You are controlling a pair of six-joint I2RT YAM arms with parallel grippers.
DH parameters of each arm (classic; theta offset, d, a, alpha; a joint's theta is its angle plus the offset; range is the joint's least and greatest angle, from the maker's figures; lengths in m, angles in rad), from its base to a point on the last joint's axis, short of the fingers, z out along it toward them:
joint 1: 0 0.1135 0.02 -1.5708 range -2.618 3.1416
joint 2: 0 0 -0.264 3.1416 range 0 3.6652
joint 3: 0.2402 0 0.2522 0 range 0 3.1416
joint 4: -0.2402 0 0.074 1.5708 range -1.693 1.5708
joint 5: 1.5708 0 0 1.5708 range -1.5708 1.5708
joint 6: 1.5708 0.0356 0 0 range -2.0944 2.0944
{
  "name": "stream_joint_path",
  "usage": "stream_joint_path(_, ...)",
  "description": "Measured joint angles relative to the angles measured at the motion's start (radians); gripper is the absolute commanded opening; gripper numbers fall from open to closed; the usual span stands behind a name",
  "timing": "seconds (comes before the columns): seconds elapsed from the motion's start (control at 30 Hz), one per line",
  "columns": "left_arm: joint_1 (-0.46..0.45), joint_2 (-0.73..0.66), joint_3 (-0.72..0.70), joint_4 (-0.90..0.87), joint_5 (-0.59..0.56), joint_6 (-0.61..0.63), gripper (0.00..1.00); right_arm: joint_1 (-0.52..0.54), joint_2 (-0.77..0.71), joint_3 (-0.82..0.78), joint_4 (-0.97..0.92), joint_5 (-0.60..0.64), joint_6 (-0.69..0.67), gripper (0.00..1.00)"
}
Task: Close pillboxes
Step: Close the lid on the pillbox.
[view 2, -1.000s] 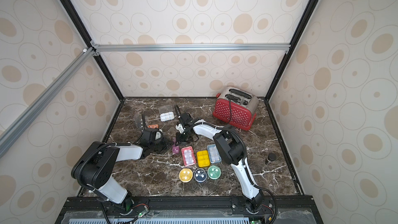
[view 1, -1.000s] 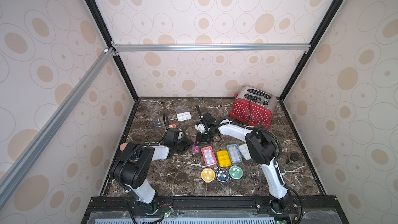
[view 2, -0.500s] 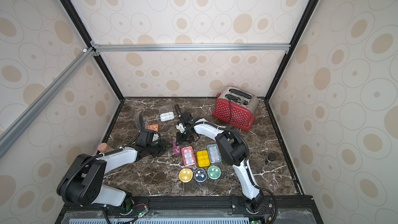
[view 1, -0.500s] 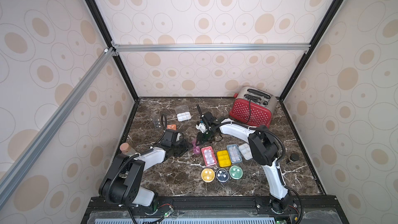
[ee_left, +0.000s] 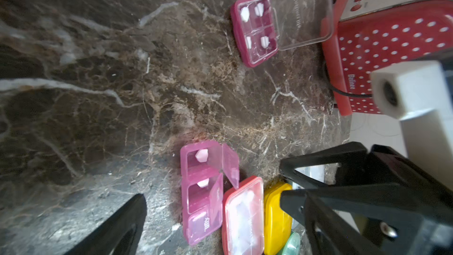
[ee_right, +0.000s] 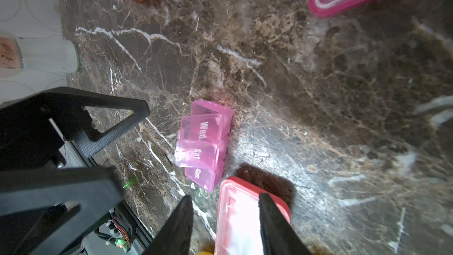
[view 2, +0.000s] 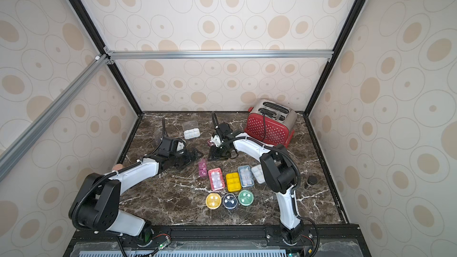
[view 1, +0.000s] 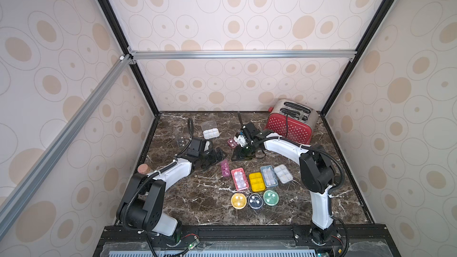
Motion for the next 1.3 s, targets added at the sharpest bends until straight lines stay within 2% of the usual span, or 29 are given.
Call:
stream_joint_path(0.1,0.000,0.038,0.000,-0.014,0.000,0.009,0.98,0.007,0.001,0.000,0.009,0.000,0.006,0.46)
stream_joint_path(0.27,0.000,0.040,-0.016,-0.014,0.008,0.021,0.77,0.035,0.031,0.000,0.039,-0.008,0.020,0.46)
stream_joint_path(0.37,0.000,0.039,-0.044,-0.001,0.021,0.022,0.69,0.053,0.071,0.000,0.053,-0.013,0.028,0.46)
stream_joint_path(0.53,0.000,0.041,-0.105,0.027,0.058,0.020,0.64,0.066,0.117,0.006,0.054,-0.016,0.039,0.44)
stream_joint_path(0.9,0.000,0.091,-0.102,0.092,0.080,0.017,0.51,0.071,0.150,0.046,0.056,-0.016,0.046,0.38)
stream_joint_path(1.17,0.000,0.129,-0.101,0.140,0.092,0.012,0.35,0.076,0.163,0.057,0.053,-0.016,0.046,0.35)
stream_joint_path(1.3,0.000,0.140,-0.105,0.164,0.103,0.003,0.30,0.076,0.163,0.058,0.054,-0.015,0.046,0.34)
